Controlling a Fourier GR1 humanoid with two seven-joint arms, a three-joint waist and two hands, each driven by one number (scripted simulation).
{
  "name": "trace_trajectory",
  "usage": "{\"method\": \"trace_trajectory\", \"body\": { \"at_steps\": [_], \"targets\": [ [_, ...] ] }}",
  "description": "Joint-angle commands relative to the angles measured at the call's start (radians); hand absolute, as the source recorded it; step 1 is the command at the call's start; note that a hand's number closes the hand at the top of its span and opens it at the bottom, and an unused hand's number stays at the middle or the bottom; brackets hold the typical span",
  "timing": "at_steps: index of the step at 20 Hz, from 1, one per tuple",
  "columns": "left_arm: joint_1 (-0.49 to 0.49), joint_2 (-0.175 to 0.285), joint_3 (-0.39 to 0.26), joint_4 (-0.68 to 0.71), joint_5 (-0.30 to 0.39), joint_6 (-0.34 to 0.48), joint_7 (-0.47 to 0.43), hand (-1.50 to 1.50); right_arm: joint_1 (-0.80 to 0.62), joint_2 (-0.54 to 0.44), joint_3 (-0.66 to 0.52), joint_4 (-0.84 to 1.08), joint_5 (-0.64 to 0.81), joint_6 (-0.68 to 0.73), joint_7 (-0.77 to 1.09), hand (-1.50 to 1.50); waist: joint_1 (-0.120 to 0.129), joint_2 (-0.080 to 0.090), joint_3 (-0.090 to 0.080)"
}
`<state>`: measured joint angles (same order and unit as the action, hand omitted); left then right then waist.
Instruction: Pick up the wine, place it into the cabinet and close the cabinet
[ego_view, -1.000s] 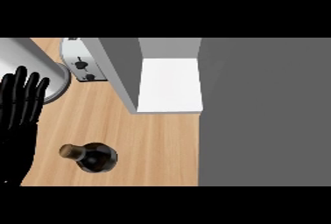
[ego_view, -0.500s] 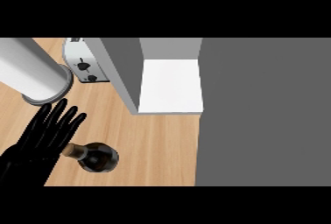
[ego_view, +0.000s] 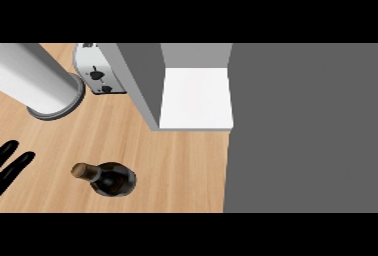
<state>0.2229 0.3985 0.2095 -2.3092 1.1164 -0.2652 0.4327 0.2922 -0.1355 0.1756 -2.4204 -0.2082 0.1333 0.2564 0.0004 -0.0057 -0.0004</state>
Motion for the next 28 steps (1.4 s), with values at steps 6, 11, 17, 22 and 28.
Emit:
{"method": "trace_trajectory", "body": {
  "at_steps": [6,11,17,22,28],
  "targets": [
    [0.055,0.065,0.194,-0.063,0.231,0.004,0.103,-1.50,-0.001,0.000,0.082,-0.258,0.007,-0.101,0.216,-1.50,0.004,0.000,-0.001],
    [0.071,0.098,0.295,-0.093,0.329,0.039,0.156,-1.50,0.032,-0.002,0.143,-0.288,0.055,-0.117,0.216,-1.50,0.000,-0.003,-0.001],
    [0.019,0.123,0.362,-0.096,0.400,0.135,0.174,-1.50,0.000,-0.002,0.200,-0.315,0.106,-0.155,0.255,-1.50,-0.005,0.000,-0.001],
    [0.041,0.098,0.415,0.010,0.402,0.016,0.204,-1.50,0.000,-0.027,0.173,-0.340,0.084,-0.162,0.267,-1.50,-0.004,0.000,-0.001],
    [-0.058,0.132,0.411,0.046,0.320,0.110,0.183,-1.50,0.001,-0.038,0.132,-0.310,0.029,-0.149,0.229,-1.50,-0.016,0.004,0.001]
  ]
}}
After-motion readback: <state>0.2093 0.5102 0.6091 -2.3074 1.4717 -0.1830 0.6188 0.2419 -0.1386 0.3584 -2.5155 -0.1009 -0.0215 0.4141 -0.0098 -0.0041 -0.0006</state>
